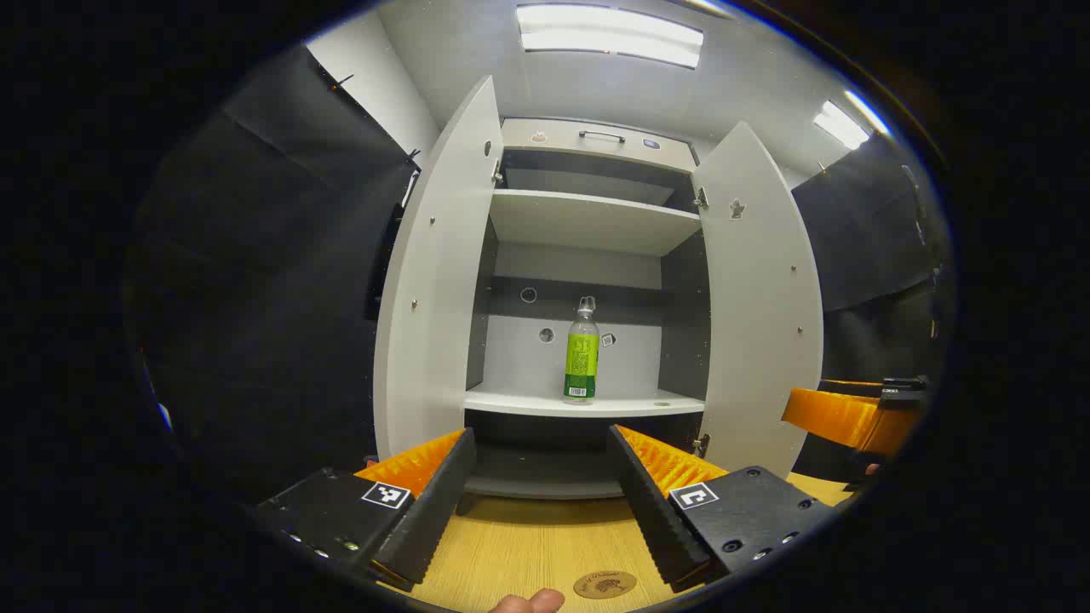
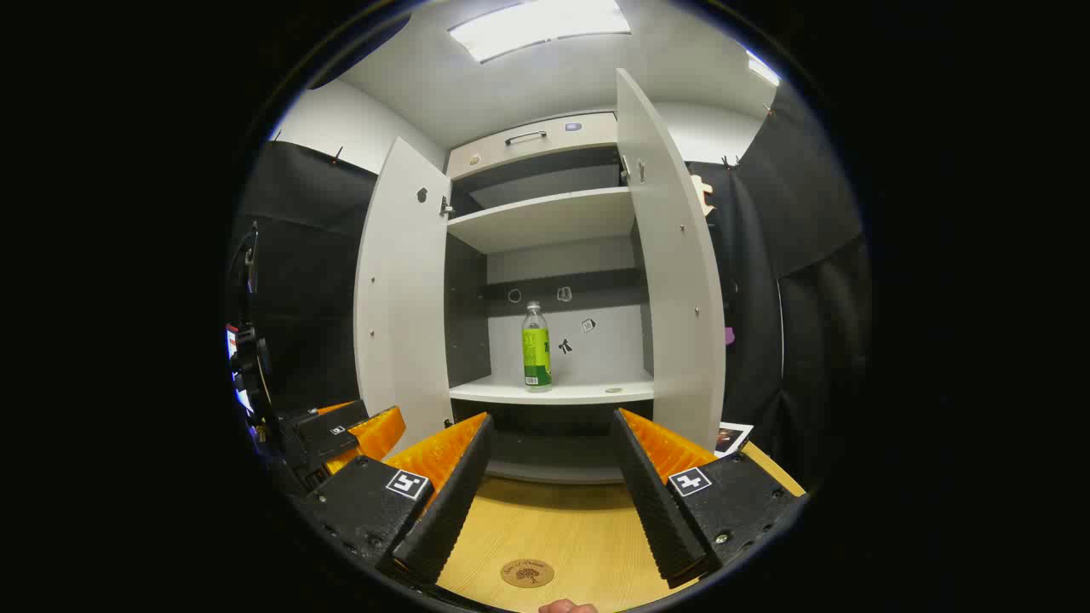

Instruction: Grasp the bottle in the cabinet with the left hand and place it on the coaster, then close the right door with the right hand and the left door with the left hand.

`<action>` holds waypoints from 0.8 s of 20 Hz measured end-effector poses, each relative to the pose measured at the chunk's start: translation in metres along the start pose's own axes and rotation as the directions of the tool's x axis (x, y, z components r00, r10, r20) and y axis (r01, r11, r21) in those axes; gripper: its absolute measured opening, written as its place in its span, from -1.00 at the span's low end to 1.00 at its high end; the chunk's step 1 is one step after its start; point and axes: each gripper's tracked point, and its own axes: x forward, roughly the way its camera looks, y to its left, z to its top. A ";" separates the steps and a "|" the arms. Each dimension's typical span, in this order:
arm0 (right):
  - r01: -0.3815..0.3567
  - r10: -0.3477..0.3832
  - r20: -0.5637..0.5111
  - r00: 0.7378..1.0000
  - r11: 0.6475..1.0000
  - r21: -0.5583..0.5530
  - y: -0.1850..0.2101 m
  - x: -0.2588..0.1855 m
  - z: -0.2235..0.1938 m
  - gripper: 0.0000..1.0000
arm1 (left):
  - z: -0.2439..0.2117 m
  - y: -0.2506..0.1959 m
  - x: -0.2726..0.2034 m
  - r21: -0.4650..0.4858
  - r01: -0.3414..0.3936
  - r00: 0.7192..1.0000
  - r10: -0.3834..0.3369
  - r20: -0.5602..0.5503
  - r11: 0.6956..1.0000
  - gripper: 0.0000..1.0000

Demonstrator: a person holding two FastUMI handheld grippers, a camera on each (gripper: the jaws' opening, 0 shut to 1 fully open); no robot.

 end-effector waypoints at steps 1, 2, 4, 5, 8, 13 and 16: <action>0.003 -0.003 -0.003 1.000 1.000 0.004 -0.001 0.000 -0.001 0.69 | 0.000 0.000 0.000 0.001 0.002 1.000 -0.002 -0.001 1.000 0.99; 0.003 -0.003 -0.005 1.000 1.000 0.010 -0.001 -0.001 -0.001 0.69 | 0.000 -0.001 0.001 0.001 0.005 1.000 -0.005 -0.004 1.000 0.99; -0.003 0.003 -0.013 1.000 1.000 0.023 0.000 -0.002 -0.003 0.69 | 0.000 -0.002 0.001 -0.001 0.010 1.000 -0.010 -0.011 1.000 0.99; -0.005 0.005 -0.012 1.000 1.000 0.024 0.001 -0.003 -0.003 0.69 | 0.001 -0.002 0.000 -0.002 0.011 1.000 -0.011 -0.008 1.000 0.99; -0.002 0.002 -0.006 1.000 1.000 0.018 0.001 -0.003 -0.001 0.69 | 0.000 -0.004 0.000 0.000 0.020 1.000 -0.020 -0.011 1.000 0.89; -0.008 0.008 0.002 1.000 1.000 0.006 0.003 0.000 0.002 0.68 | 0.000 -0.005 0.003 -0.003 0.025 1.000 -0.025 -0.008 1.000 0.89; -0.012 0.012 -0.004 1.000 1.000 0.018 0.005 0.002 -0.001 0.69 | 0.000 -0.003 0.003 0.000 0.021 1.000 -0.021 -0.007 1.000 0.99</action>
